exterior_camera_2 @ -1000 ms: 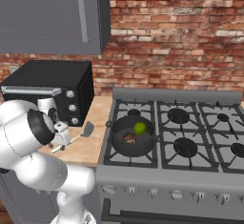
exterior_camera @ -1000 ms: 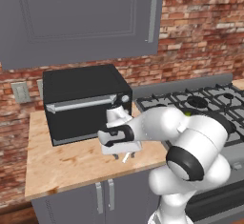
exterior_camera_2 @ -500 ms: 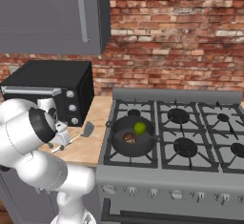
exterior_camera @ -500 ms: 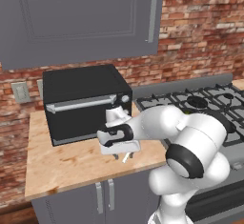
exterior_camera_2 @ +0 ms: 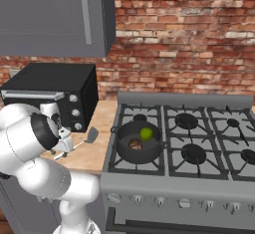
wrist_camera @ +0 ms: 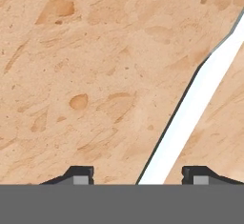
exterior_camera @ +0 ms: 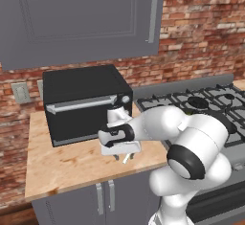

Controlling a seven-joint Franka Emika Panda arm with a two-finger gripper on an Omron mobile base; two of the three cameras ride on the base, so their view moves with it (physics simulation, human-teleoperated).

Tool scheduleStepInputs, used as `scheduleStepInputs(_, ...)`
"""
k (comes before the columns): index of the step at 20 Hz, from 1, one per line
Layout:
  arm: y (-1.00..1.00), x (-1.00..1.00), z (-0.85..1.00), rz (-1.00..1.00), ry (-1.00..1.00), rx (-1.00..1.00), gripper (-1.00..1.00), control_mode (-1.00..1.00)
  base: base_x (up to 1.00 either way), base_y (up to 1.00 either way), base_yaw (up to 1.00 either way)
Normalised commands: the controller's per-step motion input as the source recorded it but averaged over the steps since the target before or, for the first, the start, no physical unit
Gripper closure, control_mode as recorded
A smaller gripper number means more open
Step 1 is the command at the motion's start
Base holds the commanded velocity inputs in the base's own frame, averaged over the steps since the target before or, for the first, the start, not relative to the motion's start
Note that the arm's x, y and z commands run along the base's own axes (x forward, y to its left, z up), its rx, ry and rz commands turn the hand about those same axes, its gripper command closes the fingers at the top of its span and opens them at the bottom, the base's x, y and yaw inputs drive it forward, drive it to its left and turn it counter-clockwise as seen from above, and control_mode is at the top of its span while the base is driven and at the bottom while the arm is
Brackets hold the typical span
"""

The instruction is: Put the potato and lime in the pot. Retrieve the spatula and lightly stir the vegetables in the pot.

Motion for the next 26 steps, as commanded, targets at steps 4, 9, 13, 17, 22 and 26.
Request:
scheduleStepInputs(4, 0.00, 0.00, -0.07, 0.00, 0.00, 0.00, -1.00, -1.00, 0.00, 0.00, 0.00)
scheduleStepInputs(9, 0.00, 0.00, -0.07, 0.00, 0.01, 0.00, 1.00, -1.00, 0.00, 0.00, 0.00)
scheduleStepInputs(13, 0.00, 0.00, -0.07, 0.00, 0.01, 0.00, 1.00, -1.00, 0.00, 0.00, 0.00)
scheduleStepInputs(17, 0.00, 0.00, -0.07, 0.00, 0.02, 0.00, 1.00, -1.00, 0.00, 0.00, 0.00)
scheduleStepInputs(22, 0.00, -0.01, -0.14, 0.00, 0.03, 0.00, 1.00, -1.00, 0.00, 0.00, 0.00)
scheduleStepInputs(26, 0.00, -0.11, -0.50, 0.00, 0.00, 0.01, 1.00, -1.00, 0.00, 0.00, 0.00)
